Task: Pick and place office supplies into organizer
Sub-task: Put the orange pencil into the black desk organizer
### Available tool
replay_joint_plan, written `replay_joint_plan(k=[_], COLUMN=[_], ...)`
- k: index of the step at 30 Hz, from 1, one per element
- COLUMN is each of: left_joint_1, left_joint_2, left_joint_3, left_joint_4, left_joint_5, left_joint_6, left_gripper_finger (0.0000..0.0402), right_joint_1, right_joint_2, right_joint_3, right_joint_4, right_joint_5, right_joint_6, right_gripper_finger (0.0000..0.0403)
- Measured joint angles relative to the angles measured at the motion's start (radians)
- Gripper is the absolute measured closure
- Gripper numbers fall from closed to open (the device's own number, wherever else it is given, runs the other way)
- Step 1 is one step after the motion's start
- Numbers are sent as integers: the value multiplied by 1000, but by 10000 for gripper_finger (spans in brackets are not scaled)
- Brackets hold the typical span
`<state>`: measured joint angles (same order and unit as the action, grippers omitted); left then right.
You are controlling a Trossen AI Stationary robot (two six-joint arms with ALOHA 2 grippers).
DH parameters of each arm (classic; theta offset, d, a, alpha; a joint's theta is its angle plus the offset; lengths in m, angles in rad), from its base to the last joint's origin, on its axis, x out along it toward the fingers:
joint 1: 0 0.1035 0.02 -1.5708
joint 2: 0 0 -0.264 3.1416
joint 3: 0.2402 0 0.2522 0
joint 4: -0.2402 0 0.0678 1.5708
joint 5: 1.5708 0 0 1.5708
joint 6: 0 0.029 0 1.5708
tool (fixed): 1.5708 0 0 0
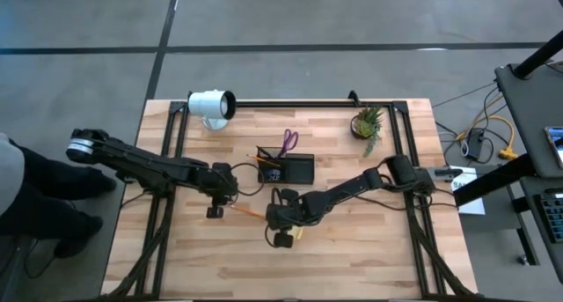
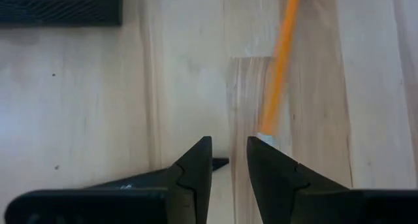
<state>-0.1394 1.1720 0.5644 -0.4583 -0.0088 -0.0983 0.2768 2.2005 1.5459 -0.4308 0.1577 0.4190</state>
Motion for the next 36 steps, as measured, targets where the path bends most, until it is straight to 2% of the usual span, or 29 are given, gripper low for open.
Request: replay_joint_plan(k=[9, 17, 22, 31, 36], left_joint_1=[0, 0, -2, -20, -20], left_joint_2=[18, -93, -134, -49, 6], left_joint_3=[0, 4, 8, 5, 8], left_joint_4=[38, 4, 3, -14, -13], left_joint_5=[12, 27, 137, 102, 96], left_joint_6=[-1, 0, 7, 9, 36], left_gripper_finger=[320, 320, 313, 264, 256], right_joint_1=[-1, -2, -4, -5, -5], right_joint_2=[5, 7, 7, 8, 8], right_joint_3=[-4, -8, -9, -8, -8], right_joint_4=[1, 0, -2, -2, -1], right_joint_5=[-23, -5, -1, 0, 1], right_joint_6=[-1, -4, -4, -3, -3], right_gripper_finger=[394, 394, 394, 394, 394])
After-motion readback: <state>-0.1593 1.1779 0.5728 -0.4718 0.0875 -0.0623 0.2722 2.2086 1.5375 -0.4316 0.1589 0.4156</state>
